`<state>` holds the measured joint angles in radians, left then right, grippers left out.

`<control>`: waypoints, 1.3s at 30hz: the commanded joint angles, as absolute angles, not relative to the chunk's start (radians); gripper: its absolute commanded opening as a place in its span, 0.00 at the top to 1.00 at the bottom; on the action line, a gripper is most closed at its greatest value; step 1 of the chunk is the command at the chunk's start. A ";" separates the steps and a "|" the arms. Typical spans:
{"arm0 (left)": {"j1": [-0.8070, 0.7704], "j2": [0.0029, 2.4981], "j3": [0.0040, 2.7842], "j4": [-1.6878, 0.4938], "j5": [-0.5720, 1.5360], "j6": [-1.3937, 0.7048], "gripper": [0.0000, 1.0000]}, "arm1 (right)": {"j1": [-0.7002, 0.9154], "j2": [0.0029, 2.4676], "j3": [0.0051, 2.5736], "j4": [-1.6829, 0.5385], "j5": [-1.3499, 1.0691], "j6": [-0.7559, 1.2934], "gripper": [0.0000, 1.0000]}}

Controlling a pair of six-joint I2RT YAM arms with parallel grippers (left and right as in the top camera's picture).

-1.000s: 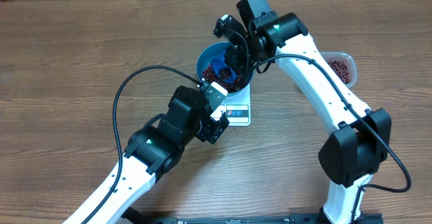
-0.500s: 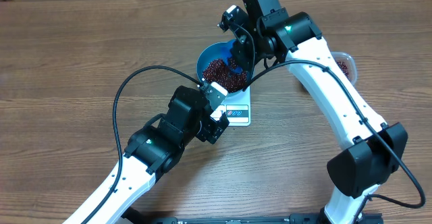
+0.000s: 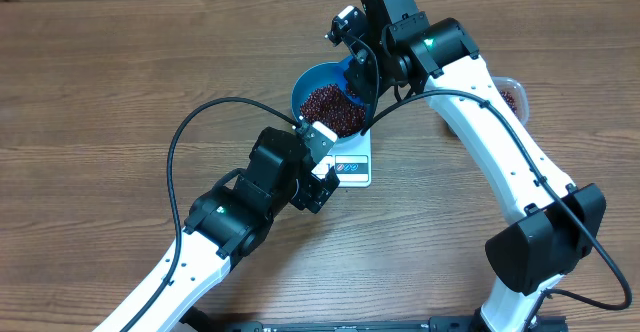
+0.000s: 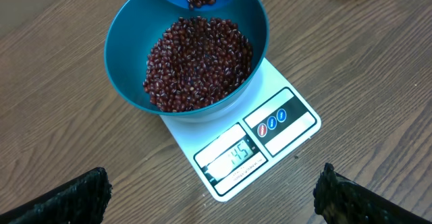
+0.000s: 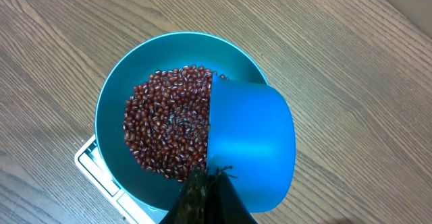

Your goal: Scoop item into bowl and weigh 150g on scale

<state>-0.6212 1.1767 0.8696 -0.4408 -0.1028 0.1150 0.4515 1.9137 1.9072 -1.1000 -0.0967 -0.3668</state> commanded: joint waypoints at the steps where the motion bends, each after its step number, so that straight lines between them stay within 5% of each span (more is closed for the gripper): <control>1: -0.622 1.184 0.865 -0.441 -0.115 0.135 0.00 | 0.449 1.863 1.940 -1.095 -0.086 -0.368 0.96; 39: -0.622 1.184 0.865 -0.440 -0.116 0.135 0.00 | 0.450 1.863 1.940 -1.095 -0.060 -0.368 0.96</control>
<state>-0.6212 1.1767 0.8696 -0.4408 -0.1028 0.1150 0.4515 1.9121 1.9072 -1.1004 -0.0700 -0.3676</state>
